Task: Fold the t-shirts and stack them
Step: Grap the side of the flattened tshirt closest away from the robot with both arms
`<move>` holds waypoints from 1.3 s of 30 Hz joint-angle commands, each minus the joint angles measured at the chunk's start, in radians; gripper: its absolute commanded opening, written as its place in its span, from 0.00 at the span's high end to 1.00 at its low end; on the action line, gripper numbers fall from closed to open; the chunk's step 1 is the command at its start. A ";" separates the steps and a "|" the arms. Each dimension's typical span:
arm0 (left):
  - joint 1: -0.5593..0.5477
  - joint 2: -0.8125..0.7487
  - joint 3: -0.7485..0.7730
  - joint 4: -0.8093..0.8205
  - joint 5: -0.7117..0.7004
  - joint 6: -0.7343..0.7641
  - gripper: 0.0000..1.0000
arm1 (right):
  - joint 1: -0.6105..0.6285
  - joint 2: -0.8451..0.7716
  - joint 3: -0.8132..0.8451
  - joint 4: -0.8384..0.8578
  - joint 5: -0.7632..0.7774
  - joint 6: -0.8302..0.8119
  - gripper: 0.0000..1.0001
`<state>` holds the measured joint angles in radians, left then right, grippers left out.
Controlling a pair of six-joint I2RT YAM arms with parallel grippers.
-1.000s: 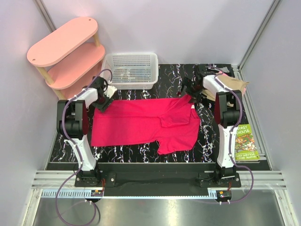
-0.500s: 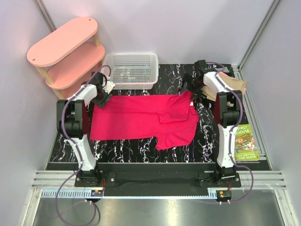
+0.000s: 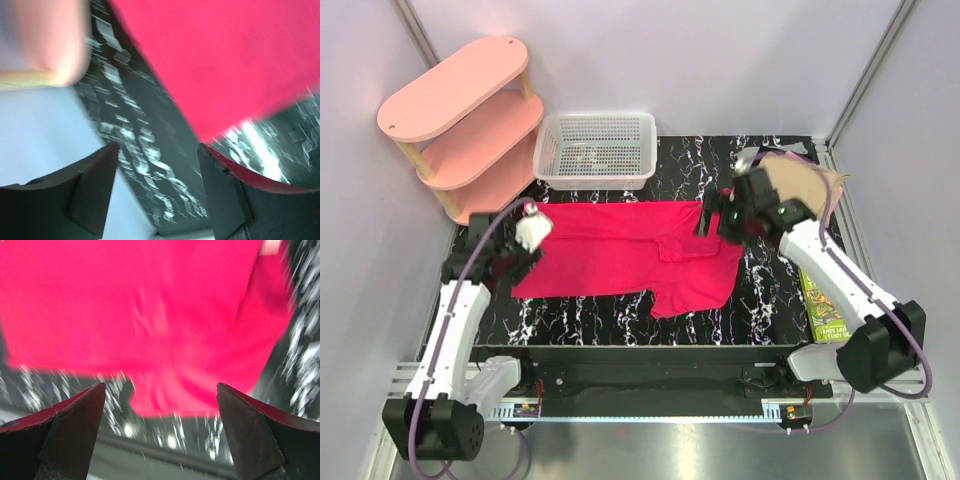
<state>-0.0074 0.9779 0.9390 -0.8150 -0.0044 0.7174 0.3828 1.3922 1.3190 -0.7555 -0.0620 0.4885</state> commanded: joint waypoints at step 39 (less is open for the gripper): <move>0.138 0.311 -0.328 0.267 0.070 0.054 0.34 | 0.571 0.228 -0.328 -0.054 0.501 0.329 0.03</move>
<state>0.1253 1.2507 0.6037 -0.6029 0.0410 0.7708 0.9771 1.5955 0.9833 -0.8104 0.3954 0.7910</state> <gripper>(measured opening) 0.657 0.981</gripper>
